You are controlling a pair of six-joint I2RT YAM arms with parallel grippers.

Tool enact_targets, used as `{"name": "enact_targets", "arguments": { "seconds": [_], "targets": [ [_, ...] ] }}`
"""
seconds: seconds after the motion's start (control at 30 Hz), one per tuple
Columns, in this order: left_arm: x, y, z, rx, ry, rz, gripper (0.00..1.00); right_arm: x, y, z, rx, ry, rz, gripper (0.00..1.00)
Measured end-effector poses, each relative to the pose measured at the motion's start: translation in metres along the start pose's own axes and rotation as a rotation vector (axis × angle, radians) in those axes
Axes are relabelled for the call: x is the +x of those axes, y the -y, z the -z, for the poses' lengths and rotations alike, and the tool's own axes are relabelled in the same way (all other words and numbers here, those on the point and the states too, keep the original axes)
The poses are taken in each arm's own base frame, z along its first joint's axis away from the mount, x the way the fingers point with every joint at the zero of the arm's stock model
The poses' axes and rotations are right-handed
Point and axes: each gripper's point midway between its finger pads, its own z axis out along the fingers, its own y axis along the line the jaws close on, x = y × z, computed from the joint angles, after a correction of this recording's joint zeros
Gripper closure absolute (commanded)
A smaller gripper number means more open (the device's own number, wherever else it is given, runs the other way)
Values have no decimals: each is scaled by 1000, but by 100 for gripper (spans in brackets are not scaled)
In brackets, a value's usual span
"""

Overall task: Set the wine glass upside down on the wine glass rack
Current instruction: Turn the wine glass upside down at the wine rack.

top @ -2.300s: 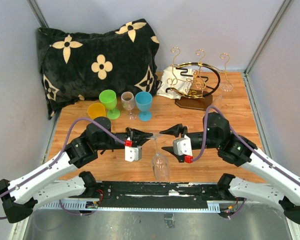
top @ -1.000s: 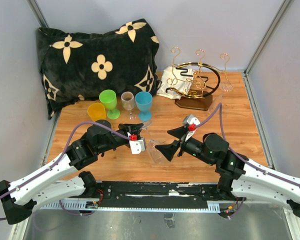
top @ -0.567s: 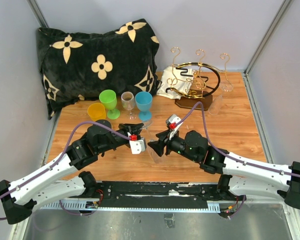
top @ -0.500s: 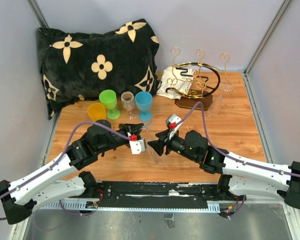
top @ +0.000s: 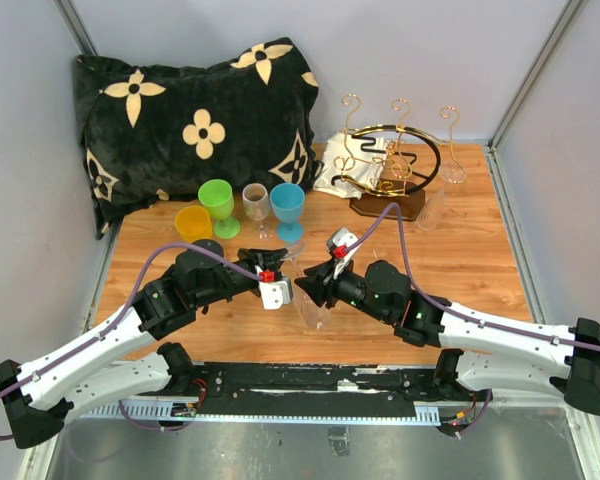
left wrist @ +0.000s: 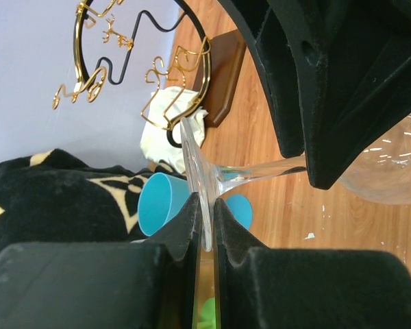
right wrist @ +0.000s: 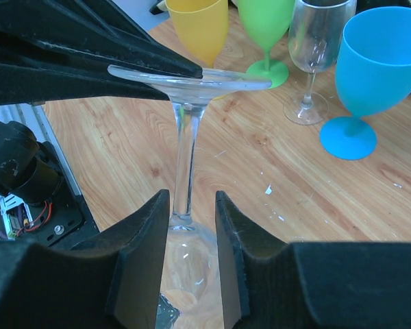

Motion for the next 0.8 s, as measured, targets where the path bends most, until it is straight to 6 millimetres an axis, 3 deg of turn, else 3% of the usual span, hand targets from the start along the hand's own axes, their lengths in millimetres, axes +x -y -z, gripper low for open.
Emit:
{"name": "enact_targets", "arguments": {
  "seconds": [0.17,0.33,0.43,0.8],
  "targets": [
    [0,0,0,1,-1,0,100,1,1,-2,2,2,7,69],
    [2,0,0,-1,-10,0,99,3,-1,-8,-3,-9,20,98],
    [3,0,1,-3,-13,-2,99,2,0,-9,2,-7,23,99],
    [-9,-6,10,-34,32,29,58,-2,5,-8,20,5,72,99]
  ]
}}
